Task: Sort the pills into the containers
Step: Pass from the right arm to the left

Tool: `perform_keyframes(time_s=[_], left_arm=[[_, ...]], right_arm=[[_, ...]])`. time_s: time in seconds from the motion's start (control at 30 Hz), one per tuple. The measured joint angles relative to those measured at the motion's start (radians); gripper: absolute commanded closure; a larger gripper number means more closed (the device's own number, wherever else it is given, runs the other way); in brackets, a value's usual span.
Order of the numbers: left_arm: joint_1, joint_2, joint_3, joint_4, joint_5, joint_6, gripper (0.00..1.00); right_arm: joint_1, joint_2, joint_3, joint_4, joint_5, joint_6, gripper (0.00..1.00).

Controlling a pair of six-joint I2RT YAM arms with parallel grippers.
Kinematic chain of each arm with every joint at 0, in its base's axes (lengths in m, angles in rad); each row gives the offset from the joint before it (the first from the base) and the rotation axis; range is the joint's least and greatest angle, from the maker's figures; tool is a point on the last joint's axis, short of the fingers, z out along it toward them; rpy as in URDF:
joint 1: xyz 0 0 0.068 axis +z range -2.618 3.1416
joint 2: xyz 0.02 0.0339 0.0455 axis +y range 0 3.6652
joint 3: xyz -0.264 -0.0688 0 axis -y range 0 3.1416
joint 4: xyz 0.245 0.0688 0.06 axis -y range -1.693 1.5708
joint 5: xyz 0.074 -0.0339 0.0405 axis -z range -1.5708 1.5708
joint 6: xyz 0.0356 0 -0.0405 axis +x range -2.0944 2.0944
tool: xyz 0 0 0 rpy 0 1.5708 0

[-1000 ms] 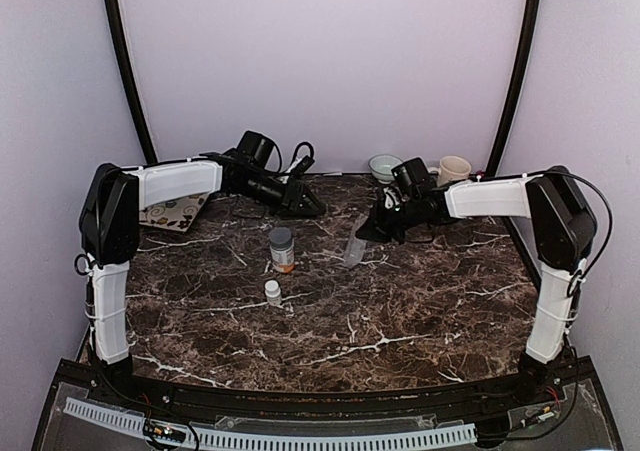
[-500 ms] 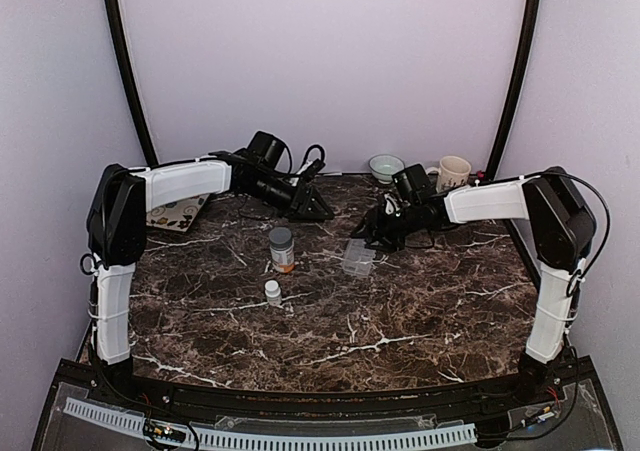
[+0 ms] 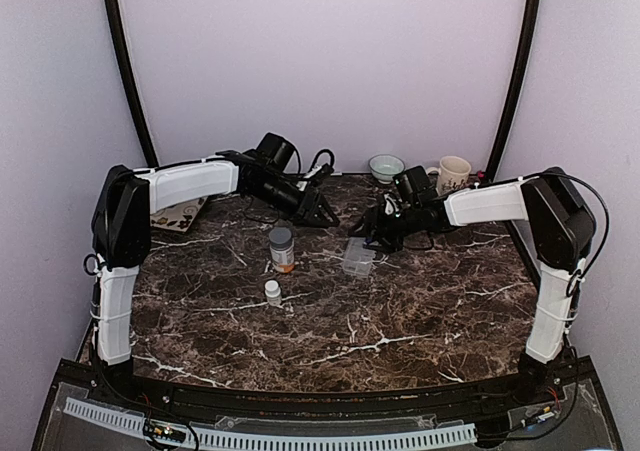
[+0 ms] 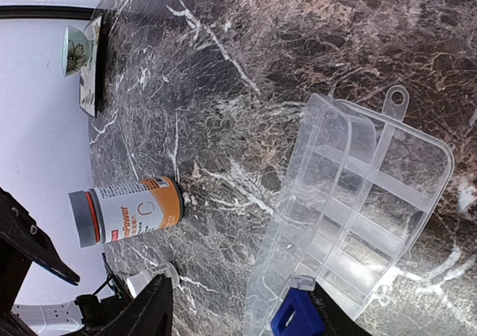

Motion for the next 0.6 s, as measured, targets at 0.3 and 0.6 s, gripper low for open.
perform_keyframes(time_s=[0.3,0.6], left_arm=[[-0.098,0.0,0.003,-0.077,-0.164,0.097,0.55],[-0.153,0.0,0.002,-0.073,-0.32,0.128,0.53]], right_arm=[[-0.002,0.0,-0.012,0.044,-0.024,0.034,0.46],[-0.006,0.0,-0.012,0.049,-0.038,0.053,0.47]])
